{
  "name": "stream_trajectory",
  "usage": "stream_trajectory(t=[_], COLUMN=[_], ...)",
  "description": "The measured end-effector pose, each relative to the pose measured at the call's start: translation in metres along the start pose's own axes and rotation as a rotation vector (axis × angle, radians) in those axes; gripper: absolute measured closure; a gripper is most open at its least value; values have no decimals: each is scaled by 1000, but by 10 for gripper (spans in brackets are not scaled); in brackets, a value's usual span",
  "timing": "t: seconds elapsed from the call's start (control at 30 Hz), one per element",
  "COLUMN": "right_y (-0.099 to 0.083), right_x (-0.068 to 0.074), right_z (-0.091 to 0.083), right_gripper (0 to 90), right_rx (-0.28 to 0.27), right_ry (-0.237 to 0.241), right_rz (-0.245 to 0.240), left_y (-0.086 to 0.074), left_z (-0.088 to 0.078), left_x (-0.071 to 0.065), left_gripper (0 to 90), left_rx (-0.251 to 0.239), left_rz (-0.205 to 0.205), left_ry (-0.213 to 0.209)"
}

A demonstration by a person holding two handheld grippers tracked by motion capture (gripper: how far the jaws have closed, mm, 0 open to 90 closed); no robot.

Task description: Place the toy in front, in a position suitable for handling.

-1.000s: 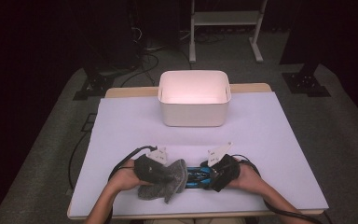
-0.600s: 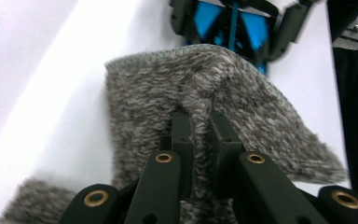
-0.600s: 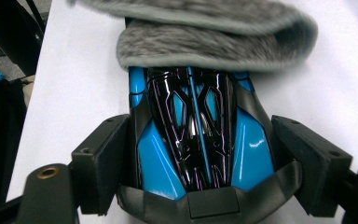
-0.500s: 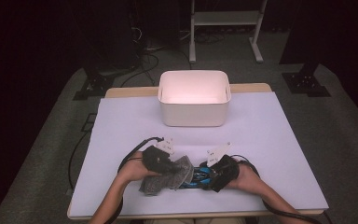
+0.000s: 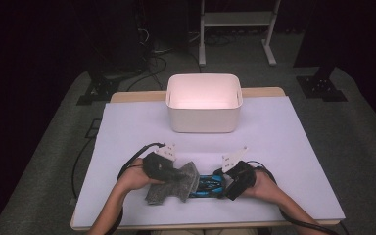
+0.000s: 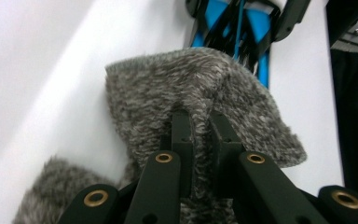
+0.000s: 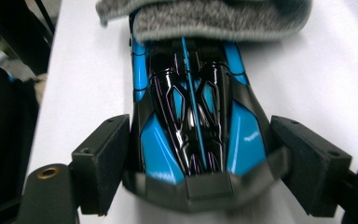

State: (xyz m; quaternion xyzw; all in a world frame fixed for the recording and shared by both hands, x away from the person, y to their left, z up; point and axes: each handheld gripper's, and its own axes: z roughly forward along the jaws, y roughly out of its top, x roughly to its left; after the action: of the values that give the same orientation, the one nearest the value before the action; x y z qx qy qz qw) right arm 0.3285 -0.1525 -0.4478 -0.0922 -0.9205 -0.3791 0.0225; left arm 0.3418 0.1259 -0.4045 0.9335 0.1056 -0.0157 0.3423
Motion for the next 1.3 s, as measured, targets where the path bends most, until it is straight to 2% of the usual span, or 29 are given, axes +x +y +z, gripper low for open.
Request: stream_trajectory(t=[0.13, 0.33, 0.43, 0.5, 0.67, 0.77, 0.83, 1.0, 1.07, 1.17, 1.23, 1.3], right_y=[-3, -6, -5, -5, -5, -5, -4, -4, -4, -3, -1, -1], right_x=[-3, 2, 1, 1, 3, 3, 4, 4, 4, 4, 5, 7], right_z=[-6, -4, -1, 1, 3, 4, 4, 5, 5, 7, 10, 11], right_gripper=[189, 213, 213, 212, 213, 214, 214, 213, 213, 214, 232, 241], right_rx=[-3, -3, -7, -7, -3, -3, -1, 0, 0, 5, 22, 26], right_ry=[1, -16, -13, -11, -11, -15, -25, -27, -25, -24, -32, -44], right_rz=[22, -1, -3, 1, 0, 1, -5, -3, -6, -11, -23, -29], left_y=[20, 53, 67, 75, 84, 81, 76, 50, 36, 18, 14, 13], left_z=[13, 43, 54, 60, 74, 74, 69, 40, 29, 22, 16, 9], left_x=[-7, -15, -17, -16, -19, -19, -18, -15, -12, -10, -10, -9], left_gripper=[828, 829, 829, 828, 828, 828, 828, 828, 827, 826, 826, 825], left_rx=[10, 24, 29, 26, 60, 72, 101, 82, 98, 85, 82, 19], left_rz=[53, 121, 147, 156, 168, 167, 174, 109, 89, 49, 50, 31], left_ry=[-34, -90, -100, -109, -129, -128, -107, -75, -50, -47, -35, -56])
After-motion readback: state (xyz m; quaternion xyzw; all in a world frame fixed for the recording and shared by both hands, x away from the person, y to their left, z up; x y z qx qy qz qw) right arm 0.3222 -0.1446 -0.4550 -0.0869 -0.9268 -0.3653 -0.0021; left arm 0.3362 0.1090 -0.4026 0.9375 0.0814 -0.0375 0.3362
